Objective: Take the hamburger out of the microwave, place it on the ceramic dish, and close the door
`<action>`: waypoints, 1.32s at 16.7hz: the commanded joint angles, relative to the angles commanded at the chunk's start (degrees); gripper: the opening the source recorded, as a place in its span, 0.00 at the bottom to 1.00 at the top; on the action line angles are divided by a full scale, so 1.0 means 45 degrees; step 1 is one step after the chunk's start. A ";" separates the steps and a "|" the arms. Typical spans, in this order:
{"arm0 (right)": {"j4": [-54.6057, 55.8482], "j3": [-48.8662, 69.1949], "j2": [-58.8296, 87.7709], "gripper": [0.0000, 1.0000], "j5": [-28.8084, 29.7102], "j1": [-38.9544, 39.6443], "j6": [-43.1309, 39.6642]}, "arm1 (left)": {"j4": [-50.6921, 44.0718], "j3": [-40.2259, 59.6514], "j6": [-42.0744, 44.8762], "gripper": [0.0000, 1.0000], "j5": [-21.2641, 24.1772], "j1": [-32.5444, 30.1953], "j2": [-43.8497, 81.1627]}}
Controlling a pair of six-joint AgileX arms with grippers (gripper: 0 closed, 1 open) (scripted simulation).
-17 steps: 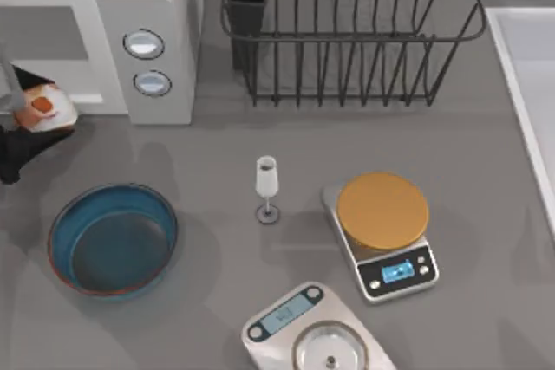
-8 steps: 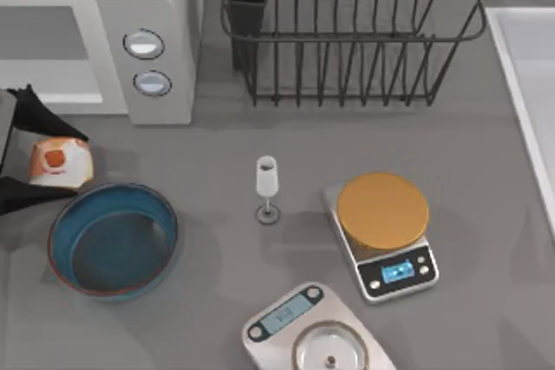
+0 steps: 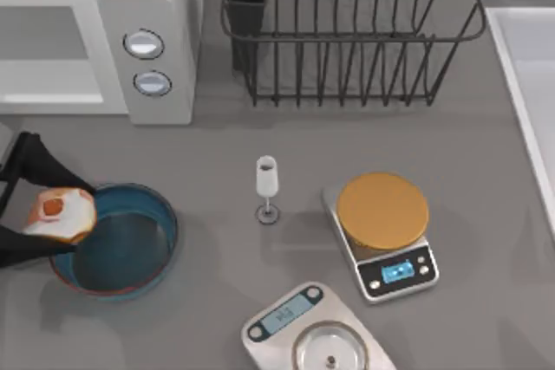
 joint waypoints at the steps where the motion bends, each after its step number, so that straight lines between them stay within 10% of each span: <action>1: 0.0000 0.0000 0.0000 1.00 0.0000 0.0000 0.0000 | 0.0000 0.0000 0.0000 0.00 0.0000 0.0000 0.0000; 22: 0.0000 0.0000 0.0000 1.00 0.0000 0.0000 0.0000 | 0.2768 -0.1471 -0.1880 0.00 0.1170 -0.1449 -0.0415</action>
